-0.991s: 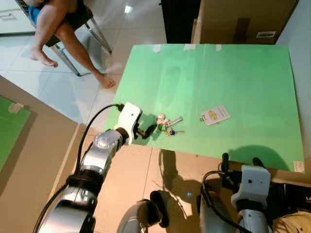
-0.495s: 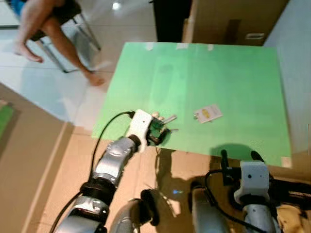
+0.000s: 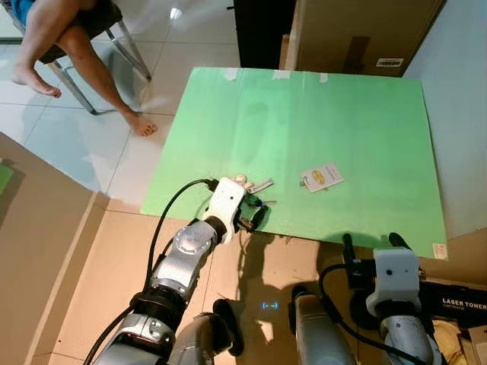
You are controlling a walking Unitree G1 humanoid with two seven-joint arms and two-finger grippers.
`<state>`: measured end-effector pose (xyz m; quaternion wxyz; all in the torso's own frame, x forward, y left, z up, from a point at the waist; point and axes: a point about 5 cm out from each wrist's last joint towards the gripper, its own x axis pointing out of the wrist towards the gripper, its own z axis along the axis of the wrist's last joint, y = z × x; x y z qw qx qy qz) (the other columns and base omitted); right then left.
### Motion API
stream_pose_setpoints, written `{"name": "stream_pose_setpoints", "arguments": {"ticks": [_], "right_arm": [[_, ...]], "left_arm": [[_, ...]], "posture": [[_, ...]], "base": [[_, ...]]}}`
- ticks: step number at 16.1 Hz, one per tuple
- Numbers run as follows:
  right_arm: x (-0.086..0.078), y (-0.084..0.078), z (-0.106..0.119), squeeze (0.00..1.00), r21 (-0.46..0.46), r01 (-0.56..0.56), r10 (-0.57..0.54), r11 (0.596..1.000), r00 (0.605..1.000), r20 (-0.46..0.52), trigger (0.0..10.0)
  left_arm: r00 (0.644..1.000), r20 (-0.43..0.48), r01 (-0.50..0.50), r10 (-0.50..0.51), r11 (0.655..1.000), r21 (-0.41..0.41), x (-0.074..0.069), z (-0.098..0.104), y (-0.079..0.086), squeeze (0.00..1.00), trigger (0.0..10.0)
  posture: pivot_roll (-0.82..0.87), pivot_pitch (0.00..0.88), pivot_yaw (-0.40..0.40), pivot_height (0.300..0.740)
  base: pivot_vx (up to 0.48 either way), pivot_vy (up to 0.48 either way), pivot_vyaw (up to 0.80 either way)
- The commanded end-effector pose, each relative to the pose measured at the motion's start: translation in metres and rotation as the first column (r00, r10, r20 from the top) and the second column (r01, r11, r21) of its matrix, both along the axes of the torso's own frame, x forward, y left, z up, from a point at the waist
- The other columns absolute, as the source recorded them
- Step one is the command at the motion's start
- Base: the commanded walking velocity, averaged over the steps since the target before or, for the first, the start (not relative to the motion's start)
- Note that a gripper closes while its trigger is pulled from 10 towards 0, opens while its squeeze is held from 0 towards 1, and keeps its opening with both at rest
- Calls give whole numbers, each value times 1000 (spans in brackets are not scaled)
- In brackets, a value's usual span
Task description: Hang keys on a hook
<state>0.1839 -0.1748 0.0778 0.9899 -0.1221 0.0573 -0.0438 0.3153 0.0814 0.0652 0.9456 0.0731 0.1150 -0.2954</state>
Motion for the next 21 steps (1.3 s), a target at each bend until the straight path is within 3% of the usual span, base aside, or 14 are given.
{"name": "stream_pose_setpoints", "arguments": {"ticks": [1, 4, 11, 14, 21], "right_arm": [[-4, 1, -4, 0, 13, -1, 1, 1000, 1000, -31, 10000], [-6, 2, -5, 0, 15, 4, -3, 1000, 999, -34, 10000], [-14, 5, -5, 0, 17, 11, -10, 1000, 999, -40, 10000], [-16, 9, -5, 0, 25, 4, -3, 1000, 999, -42, 10000], [-18, 12, -5, 0, 31, 3, -1, 1000, 999, -48, 10000]], "left_arm": [[1000, -26, -8, 9, 1000, 24, -4, -9, 3, 0, 10000], [999, 41, -23, 21, 998, 52, -1, -7, 4, 0, 10000], [999, 18, -48, 48, 999, 0, -3, -18, -10, 0, 10000], [999, 26, -23, 22, 999, 27, -6, -22, -18, 0, 10000], [999, -6, -41, 41, 995, 86, -6, -32, -15, 0, 10000]], "posture": [[-401, 265, 103, 740], [-410, 262, 111, 740], [-428, 260, 113, 740], [-440, 261, 113, 740], [-445, 270, 114, 740]], "base": [[0, 0, 0], [0, 0, 0], [0, 0, 0], [0, 0, 0], [0, 0, 0]]}}
